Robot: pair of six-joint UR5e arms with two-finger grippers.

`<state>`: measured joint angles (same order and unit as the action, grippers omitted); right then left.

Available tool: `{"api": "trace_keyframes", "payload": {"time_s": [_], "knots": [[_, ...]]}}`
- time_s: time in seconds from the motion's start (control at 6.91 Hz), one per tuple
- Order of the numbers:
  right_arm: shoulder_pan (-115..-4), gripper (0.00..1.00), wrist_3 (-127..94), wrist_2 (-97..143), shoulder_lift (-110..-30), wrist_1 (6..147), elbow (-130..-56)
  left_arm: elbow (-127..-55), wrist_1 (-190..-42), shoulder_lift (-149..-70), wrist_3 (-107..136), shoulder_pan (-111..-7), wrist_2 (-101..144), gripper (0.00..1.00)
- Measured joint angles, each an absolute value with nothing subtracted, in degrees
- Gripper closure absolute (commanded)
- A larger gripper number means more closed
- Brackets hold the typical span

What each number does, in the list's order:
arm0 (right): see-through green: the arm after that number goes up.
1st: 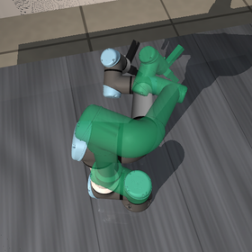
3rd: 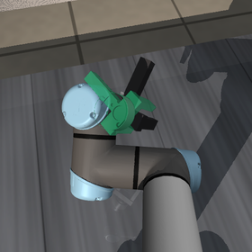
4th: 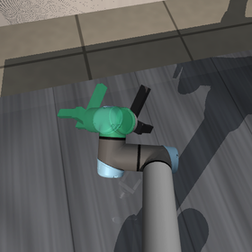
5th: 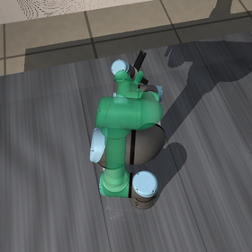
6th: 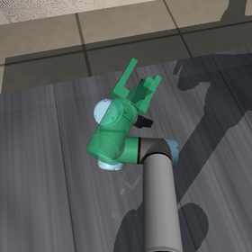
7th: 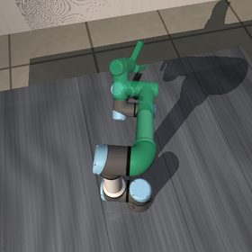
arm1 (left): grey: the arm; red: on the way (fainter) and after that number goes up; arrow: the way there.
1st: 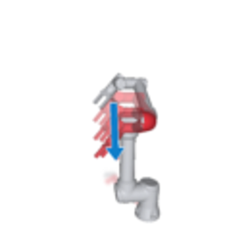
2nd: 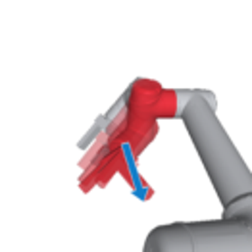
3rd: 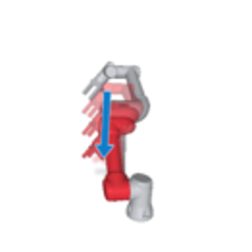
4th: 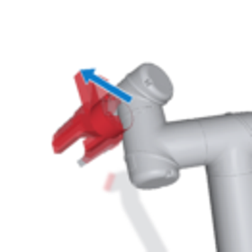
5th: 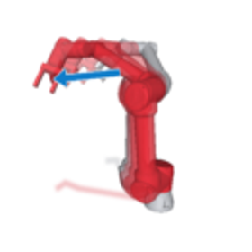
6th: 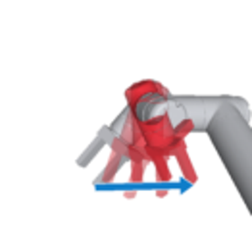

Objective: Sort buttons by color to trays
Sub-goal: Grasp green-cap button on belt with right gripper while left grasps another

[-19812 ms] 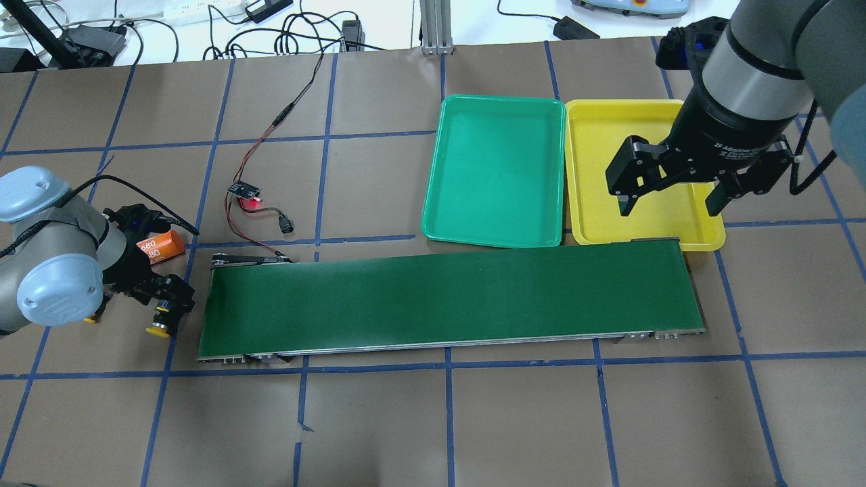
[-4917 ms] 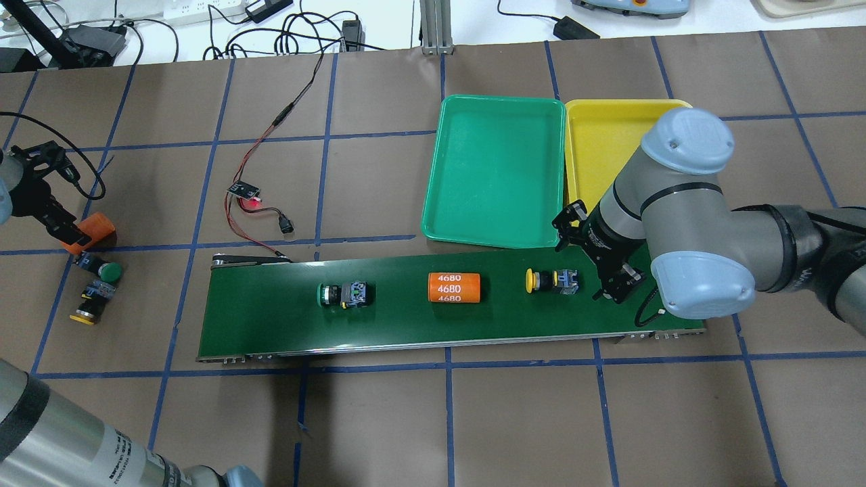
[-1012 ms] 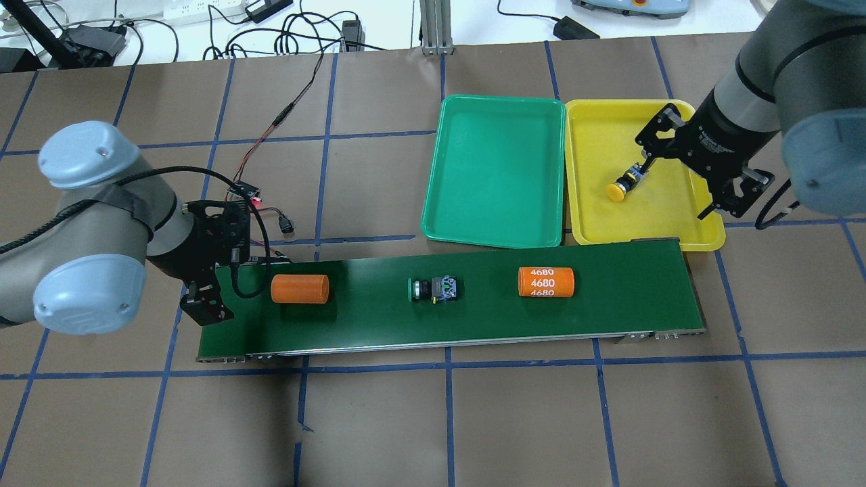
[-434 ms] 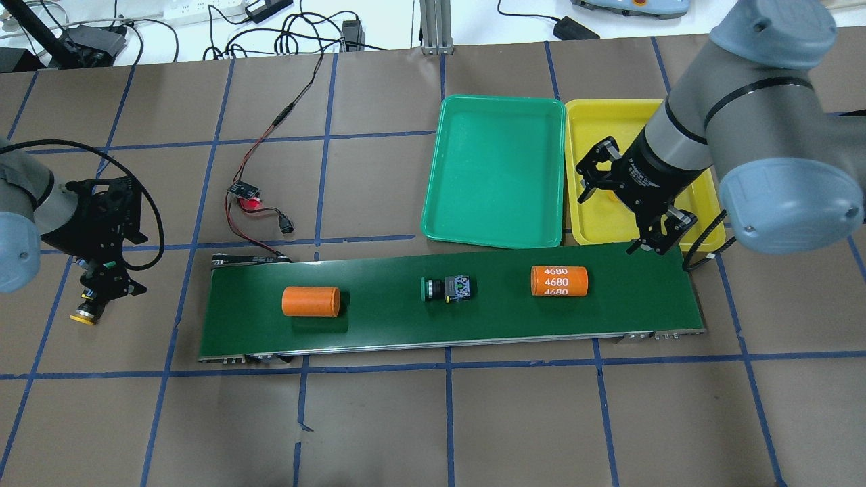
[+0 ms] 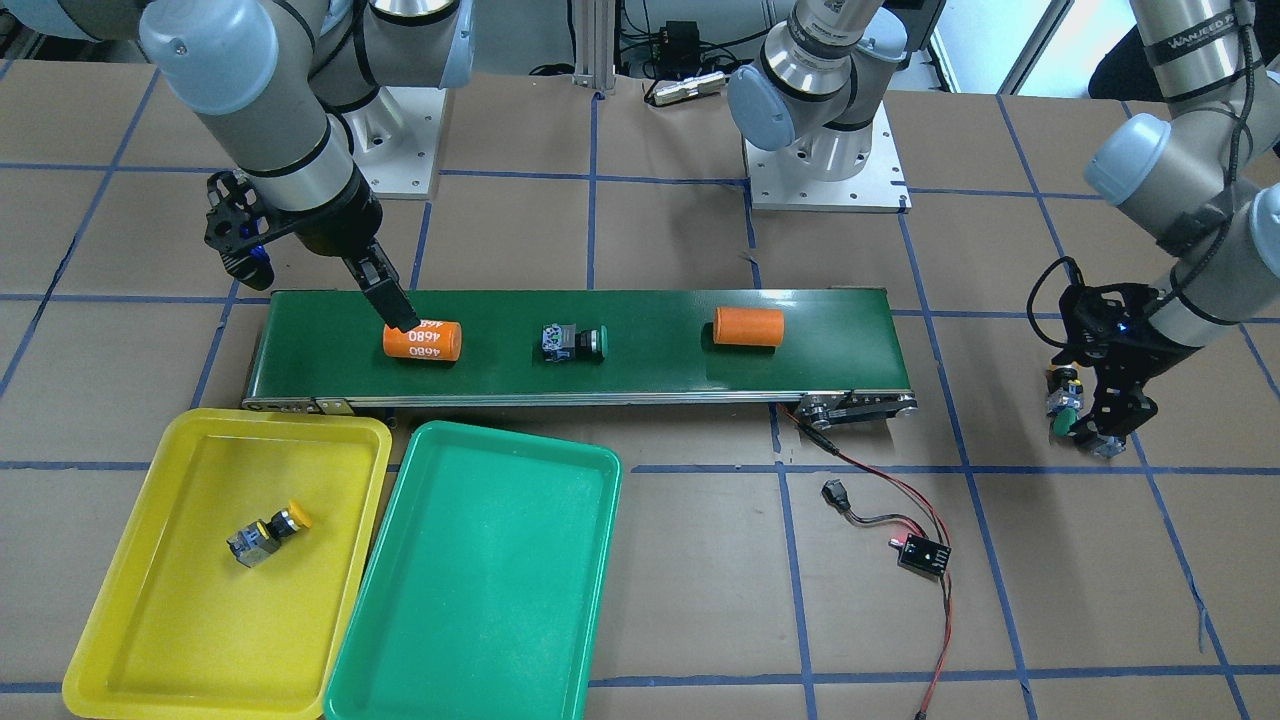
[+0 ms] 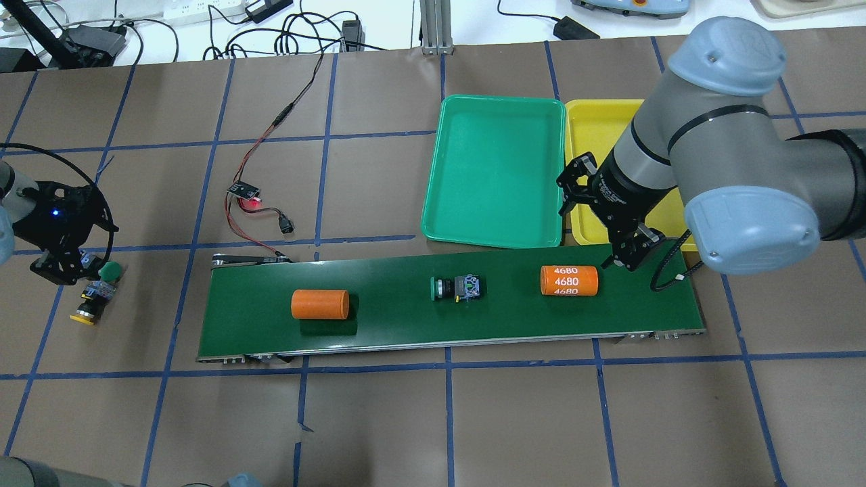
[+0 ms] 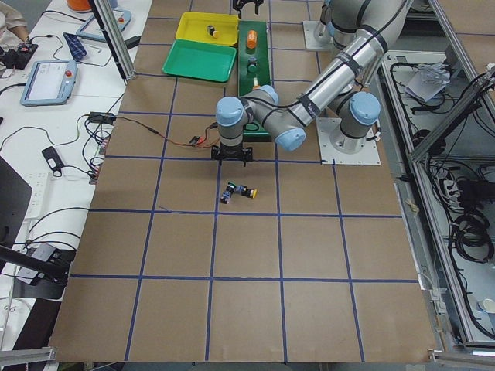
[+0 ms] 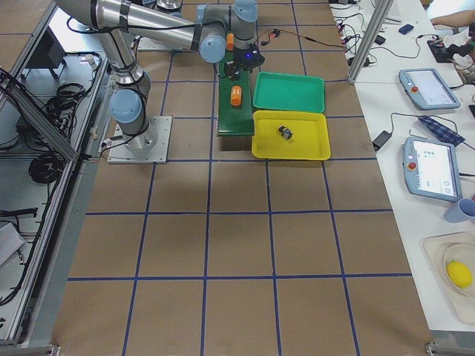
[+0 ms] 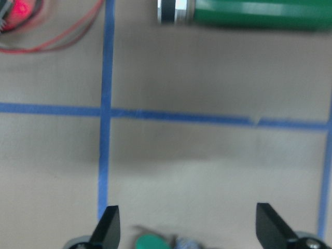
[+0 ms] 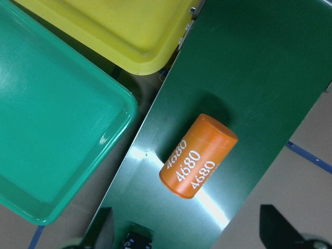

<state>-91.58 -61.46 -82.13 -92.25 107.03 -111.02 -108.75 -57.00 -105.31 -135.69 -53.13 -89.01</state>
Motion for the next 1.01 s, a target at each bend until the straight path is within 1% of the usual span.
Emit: {"api": "trace_keyframes", "payload": {"time_s": [0.29, 0.58, 0.72, 1.01], "knots": [[-94.61, 0.00, -65.48, -82.78, -91.20, 112.19, -113.92, -105.46, -52.04, -111.83, -150.15, -52.23, -89.51, 0.06], [-97.43, 0.00, -69.49, -82.85, -88.35, 120.67, -116.83, -104.65, -48.61, -115.89, -154.50, -49.94, -89.64, 0.06], [-98.83, 0.00, -71.95, -82.84, -87.13, 122.24, -117.13, -104.51, -48.19, -116.92, -154.75, -49.30, -89.87, 0.24], [-100.47, 0.00, -75.32, -82.86, -85.33, 123.01, -117.43, -104.47, -47.95, -117.99, -154.94, -48.96, -90.20, 1.00]]}}
